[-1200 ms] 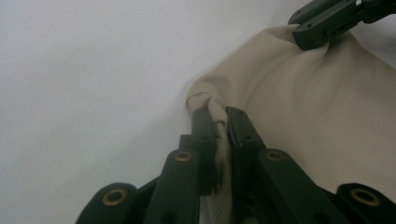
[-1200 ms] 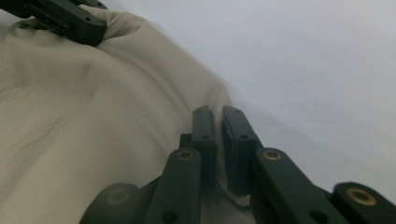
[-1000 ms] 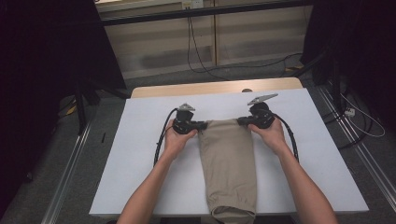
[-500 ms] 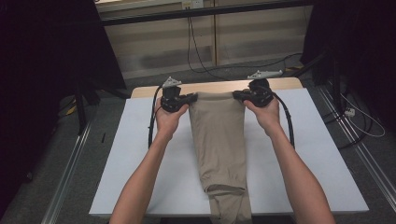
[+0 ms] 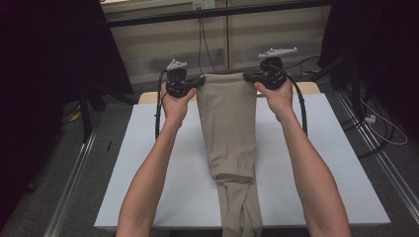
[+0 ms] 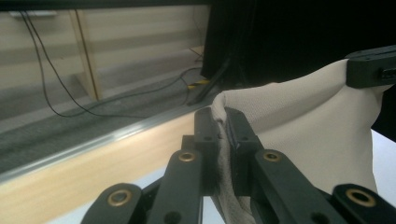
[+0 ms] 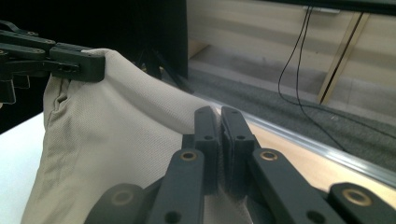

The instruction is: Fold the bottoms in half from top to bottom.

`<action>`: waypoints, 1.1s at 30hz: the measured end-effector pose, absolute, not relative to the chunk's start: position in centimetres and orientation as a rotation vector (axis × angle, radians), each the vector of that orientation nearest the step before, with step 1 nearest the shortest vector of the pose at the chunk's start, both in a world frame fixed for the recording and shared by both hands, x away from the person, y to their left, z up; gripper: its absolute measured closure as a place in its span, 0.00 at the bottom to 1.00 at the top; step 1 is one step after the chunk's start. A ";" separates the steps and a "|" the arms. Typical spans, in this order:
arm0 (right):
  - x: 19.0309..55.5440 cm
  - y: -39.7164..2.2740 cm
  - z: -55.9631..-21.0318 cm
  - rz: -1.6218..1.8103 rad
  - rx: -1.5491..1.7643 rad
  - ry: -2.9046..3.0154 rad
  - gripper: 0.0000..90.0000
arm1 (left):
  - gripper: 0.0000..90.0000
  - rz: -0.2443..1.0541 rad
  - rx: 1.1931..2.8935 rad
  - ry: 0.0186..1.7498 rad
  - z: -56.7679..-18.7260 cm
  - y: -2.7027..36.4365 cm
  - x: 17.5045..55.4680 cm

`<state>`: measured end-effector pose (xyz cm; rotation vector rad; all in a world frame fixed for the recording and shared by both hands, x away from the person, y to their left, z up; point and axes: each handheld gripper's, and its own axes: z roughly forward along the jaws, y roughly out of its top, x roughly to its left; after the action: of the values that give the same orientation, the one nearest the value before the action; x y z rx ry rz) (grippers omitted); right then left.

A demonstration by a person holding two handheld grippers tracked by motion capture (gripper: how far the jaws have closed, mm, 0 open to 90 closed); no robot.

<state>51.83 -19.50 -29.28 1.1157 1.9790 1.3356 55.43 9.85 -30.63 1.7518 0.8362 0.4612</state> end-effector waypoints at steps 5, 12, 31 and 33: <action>53.0 -19.4 -28.0 1.336 1.119 1.953 0.96 | 0.94 0.476 1.731 0.842 -29.5 9.6 56.7; 54.5 -19.7 -30.1 1.240 1.231 1.960 0.52 | 0.58 0.467 1.809 0.926 -32.9 8.6 57.5; 41.9 -18.7 -39.1 1.362 1.070 2.178 0.56 | 0.29 0.381 1.910 0.834 -39.6 10.8 46.7; 39.8 -18.5 -40.1 1.354 1.034 2.238 0.62 | 0.28 0.355 1.912 0.819 -40.3 11.2 45.0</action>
<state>39.75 -18.52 -40.12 1.0344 2.2376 1.3544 45.03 11.18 -40.27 1.9123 0.8188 0.3553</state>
